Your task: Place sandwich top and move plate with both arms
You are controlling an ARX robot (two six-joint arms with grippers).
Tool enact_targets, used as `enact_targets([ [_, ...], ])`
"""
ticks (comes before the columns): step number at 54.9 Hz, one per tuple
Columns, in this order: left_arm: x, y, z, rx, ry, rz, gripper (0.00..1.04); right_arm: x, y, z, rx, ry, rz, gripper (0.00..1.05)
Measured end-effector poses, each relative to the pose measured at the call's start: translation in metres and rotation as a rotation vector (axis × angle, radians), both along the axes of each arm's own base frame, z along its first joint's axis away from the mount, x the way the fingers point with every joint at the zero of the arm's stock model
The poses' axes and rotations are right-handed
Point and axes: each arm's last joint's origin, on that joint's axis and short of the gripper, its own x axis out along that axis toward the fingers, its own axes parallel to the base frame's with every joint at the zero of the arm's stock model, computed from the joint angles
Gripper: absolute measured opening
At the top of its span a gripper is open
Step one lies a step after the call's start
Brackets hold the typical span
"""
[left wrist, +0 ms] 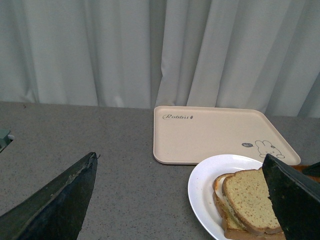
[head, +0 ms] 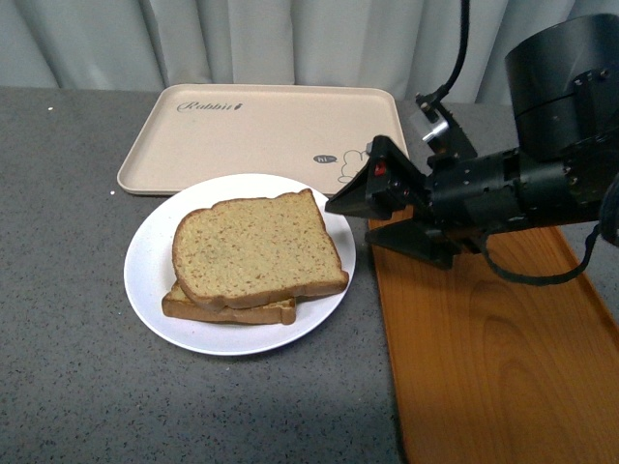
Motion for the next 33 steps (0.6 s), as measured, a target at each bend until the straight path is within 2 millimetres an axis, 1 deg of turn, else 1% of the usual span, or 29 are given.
enact_targets([
  [5,0.000,0.000,0.000,0.000,0.000,0.000,0.98,-0.002,-0.012,0.010,-0.007,-0.028,-0.026,0.89],
  [7,0.000,0.000,0.000,0.000,0.000,0.000,0.98,-0.004,-0.019,0.015,-0.018,-0.045,-0.049,0.97],
  [8,0.000,0.000,0.000,0.000,0.000,0.000,0.98,-0.005,-0.021,0.017,-0.023,-0.050,-0.059,0.98],
  [12,0.000,0.000,0.000,0.000,0.000,0.000,0.98,-0.015,-0.038,0.031,-0.095,-0.108,-0.122,0.95],
  [15,0.000,0.000,0.000,0.000,0.000,0.000,0.98,-0.027,-0.052,0.038,-0.267,-0.186,-0.180,0.96],
  [16,0.000,0.000,0.000,0.000,0.000,0.000,0.98,-0.028,-0.054,0.039,-0.285,-0.198,-0.179,0.96],
  [20,0.000,0.000,0.000,0.000,0.000,0.000,0.98,-0.044,-0.073,0.041,-0.542,-0.313,-0.228,0.96],
  [23,0.000,0.000,0.000,0.000,0.000,0.000,0.98,-0.056,-0.085,0.043,-0.625,-0.355,-0.245,0.96],
  [29,0.000,0.000,0.000,0.000,0.000,0.000,0.98,-0.072,-0.096,0.047,-0.738,-0.461,-0.295,0.95],
  [31,0.000,0.000,0.000,0.000,0.000,0.000,0.98,-0.074,-0.098,0.046,-0.759,-0.507,-0.338,0.92],
  [33,0.000,0.000,0.000,0.000,0.000,0.000,0.98,-0.078,-0.100,0.041,-0.776,-0.564,-0.393,0.85],
])
